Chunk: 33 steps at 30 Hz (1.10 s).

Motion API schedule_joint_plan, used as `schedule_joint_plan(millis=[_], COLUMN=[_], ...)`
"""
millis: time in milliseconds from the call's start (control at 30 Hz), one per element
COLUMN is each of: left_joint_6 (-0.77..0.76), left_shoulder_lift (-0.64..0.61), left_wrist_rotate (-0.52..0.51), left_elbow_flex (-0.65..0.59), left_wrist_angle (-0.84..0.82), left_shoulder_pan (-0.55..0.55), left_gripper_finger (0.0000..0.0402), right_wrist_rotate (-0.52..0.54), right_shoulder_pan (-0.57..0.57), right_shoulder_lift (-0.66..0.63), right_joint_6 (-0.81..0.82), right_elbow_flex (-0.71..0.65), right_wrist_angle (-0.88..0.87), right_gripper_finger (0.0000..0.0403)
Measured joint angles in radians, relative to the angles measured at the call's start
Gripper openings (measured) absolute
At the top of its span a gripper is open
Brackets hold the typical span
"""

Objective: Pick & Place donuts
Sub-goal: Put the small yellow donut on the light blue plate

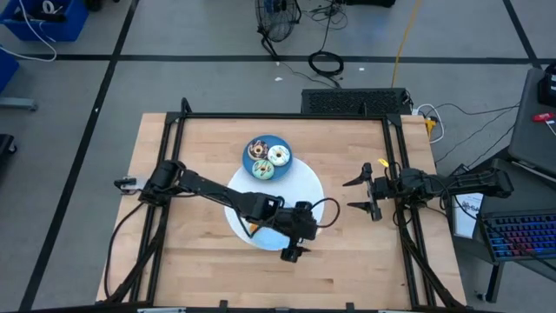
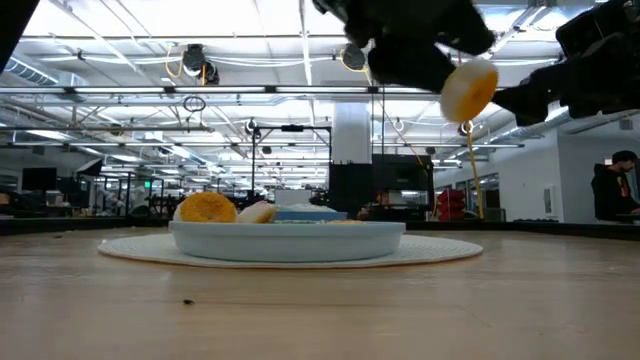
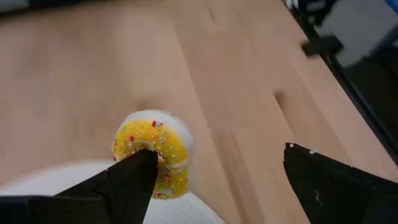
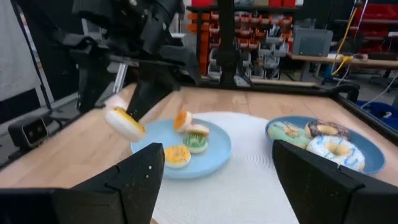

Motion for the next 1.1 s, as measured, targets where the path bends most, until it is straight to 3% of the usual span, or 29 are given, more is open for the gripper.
schedule_joint_plan(millis=[400, 533, 733, 1100], left_joint_6=[0.037, 0.021, 0.024, 0.021], left_shoulder_lift=[0.000, 0.000, 0.000, 0.000], left_wrist_rotate=[-0.029, 0.037, 0.182, 0.190], left_elbow_flex=[-0.001, -0.001, -0.001, -0.001], left_wrist_angle=[0.179, 0.235, 0.278, 0.283], left_shoulder_pan=[0.098, 0.137, 0.173, 0.201], left_gripper_finger=[0.0345, 0.0344, 0.0345, 0.0345], right_wrist_rotate=[0.030, 0.031, 0.032, 0.026], right_shoulder_pan=[0.000, 0.000, 0.000, 0.001], right_shoulder_lift=[0.000, 0.015, 0.146, 0.382], right_joint_6=[0.141, 0.095, 0.058, 0.051], right_elbow_flex=[0.000, 0.000, 0.000, 0.000], right_wrist_angle=[0.228, 0.210, 0.227, 0.421], right_gripper_finger=[0.0283, 0.0283, 0.0283, 0.0283])
